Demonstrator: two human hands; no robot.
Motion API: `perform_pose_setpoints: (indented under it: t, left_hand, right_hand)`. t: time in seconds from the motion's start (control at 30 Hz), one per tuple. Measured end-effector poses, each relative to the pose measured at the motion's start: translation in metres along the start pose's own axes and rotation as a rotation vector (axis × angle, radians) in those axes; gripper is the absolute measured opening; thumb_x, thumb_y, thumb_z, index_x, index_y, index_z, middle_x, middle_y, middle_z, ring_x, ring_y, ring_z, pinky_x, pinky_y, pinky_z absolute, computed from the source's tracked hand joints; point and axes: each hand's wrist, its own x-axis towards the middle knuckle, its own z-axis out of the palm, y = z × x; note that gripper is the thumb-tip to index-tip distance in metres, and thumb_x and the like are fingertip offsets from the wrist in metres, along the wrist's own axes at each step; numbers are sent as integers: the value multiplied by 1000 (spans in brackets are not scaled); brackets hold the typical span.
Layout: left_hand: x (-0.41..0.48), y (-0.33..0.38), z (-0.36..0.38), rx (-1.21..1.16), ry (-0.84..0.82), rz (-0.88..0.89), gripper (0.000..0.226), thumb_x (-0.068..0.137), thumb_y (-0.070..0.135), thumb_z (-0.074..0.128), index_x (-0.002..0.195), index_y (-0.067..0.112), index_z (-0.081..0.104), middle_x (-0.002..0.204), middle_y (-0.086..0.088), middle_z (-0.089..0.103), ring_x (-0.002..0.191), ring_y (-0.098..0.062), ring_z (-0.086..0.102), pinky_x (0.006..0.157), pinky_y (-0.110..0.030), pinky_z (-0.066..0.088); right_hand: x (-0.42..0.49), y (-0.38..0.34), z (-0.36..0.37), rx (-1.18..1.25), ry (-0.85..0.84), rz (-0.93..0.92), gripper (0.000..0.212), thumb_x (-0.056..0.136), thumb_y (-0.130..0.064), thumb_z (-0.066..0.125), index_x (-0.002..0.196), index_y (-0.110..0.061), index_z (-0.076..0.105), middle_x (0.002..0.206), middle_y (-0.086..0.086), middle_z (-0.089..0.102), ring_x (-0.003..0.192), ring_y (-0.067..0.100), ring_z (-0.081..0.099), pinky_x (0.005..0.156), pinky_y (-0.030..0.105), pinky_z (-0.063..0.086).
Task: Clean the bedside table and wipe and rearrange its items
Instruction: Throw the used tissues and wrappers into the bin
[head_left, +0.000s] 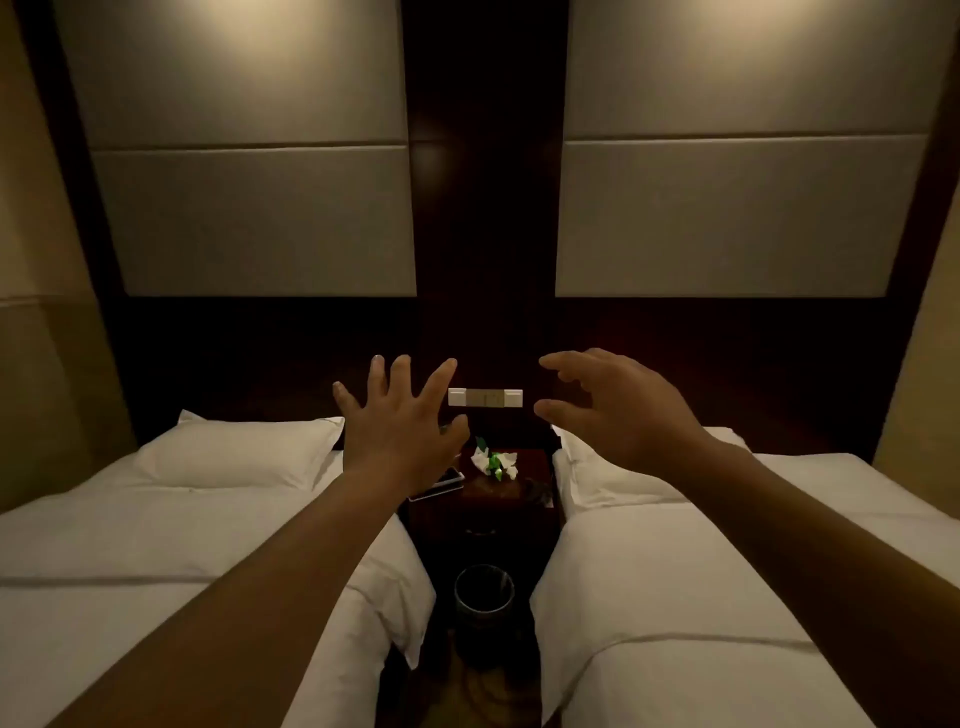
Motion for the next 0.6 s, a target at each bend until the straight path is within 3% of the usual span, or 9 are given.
perform_pose_setpoints:
  t: [0.3,0.6]
  left_hand:
    - [40,-50,69,4,-33,5,66,93,65,25,154,43,10,163,-11,20,153,-37,9,115,-72,11]
    - [111,-123,150,-3,-132,25,65,94,66,18,154,44,7,164,-10,21,153,-36,10,114,-71,12]
  right_hand:
    - [50,20,74,-22,10,35,58,86,-52,62,139,-34,45,127,-5,59,107,15,58,72,27,48]
    - [129,30,159,-23,-57,158,58,85,-51,63,138,-34,46,124,-3,61,103,17,61,74,30,52]
